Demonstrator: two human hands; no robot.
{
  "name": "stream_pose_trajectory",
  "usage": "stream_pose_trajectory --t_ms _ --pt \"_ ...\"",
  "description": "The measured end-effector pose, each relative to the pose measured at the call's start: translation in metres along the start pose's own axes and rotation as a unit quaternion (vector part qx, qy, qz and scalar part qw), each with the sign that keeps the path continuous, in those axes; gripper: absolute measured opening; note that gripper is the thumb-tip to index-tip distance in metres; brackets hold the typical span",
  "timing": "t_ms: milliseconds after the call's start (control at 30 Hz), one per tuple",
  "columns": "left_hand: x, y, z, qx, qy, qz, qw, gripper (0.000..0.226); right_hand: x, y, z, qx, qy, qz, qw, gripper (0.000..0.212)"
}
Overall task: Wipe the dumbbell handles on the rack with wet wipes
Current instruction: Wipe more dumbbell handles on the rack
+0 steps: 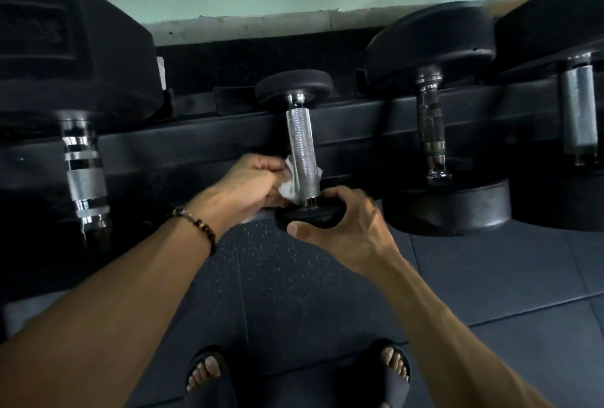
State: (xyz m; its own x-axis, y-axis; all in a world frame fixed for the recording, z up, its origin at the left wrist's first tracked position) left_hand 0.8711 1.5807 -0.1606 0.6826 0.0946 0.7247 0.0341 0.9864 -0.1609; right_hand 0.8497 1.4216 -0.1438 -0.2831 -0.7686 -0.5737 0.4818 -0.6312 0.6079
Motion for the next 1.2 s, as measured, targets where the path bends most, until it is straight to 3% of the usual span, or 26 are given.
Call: stream_pose_trajectory --t_ms 100,167,267,333,400,533,633,733,833,1033,1100,1200 --pt "0.033 0.010 -0.024 0.119 -0.065 0.192 0.972 0.026 0.000 0.001 0.001 -0.003 -0.004 0.003 1.000 0.090" --pt "0.042 0.007 -0.028 0.124 -0.065 0.242 0.960 0.027 -0.001 0.001 0.001 0.000 -0.002 0.004 1.000 0.089" --pt "0.017 0.003 -0.005 0.059 -0.009 0.096 0.994 0.025 0.001 0.000 0.002 0.001 -0.005 -0.005 1.000 0.084" --pt "-0.005 0.004 0.015 0.038 0.029 -0.023 0.999 0.019 -0.001 0.001 0.003 0.004 -0.001 -0.007 1.000 0.082" --pt "0.002 0.009 0.015 0.086 -0.003 -0.050 0.995 0.016 -0.001 0.001 0.002 0.005 0.001 -0.007 1.000 0.081" --pt "0.052 0.022 -0.007 0.238 -0.121 0.122 0.956 0.018 0.000 0.000 0.001 0.001 -0.002 -0.007 1.000 0.079" --pt "0.053 0.025 0.002 0.288 -0.174 0.039 0.941 0.020 0.000 0.000 0.002 0.000 0.002 -0.013 1.000 0.074" --pt "0.031 0.016 0.021 0.216 -0.160 -0.155 0.951 0.018 0.000 0.001 0.002 0.006 0.003 -0.023 1.000 0.075" --pt "0.025 0.007 0.029 0.144 -0.159 -0.296 0.931 0.018 0.001 -0.002 0.000 0.010 -0.002 -0.017 1.000 0.081" --pt "0.053 -0.007 0.037 0.154 -0.316 -0.364 0.862 0.020 0.005 -0.008 -0.006 0.022 0.006 -0.014 1.000 0.083" --pt "0.050 -0.004 0.034 0.154 -0.311 -0.359 0.866 0.018 0.005 -0.010 -0.006 0.027 0.009 -0.018 0.999 0.077" --pt "0.034 -0.014 0.025 0.048 -0.253 -0.406 0.877 0.010 0.004 -0.009 -0.003 0.032 0.016 -0.024 0.999 0.067"
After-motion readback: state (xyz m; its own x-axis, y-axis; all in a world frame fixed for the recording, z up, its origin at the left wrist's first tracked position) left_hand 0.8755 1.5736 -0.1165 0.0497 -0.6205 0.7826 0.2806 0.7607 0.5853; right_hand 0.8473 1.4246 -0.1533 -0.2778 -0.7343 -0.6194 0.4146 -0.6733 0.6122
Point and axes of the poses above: each hand's wrist, its own z-axis away from the middle knuckle, its own y-axis out of the back of the hand, x = y × z, the point moved 8 cm from there along -z, towards the middle knuckle, and after that the axes turned 4 degrees about -y, right-handed, at the moved point
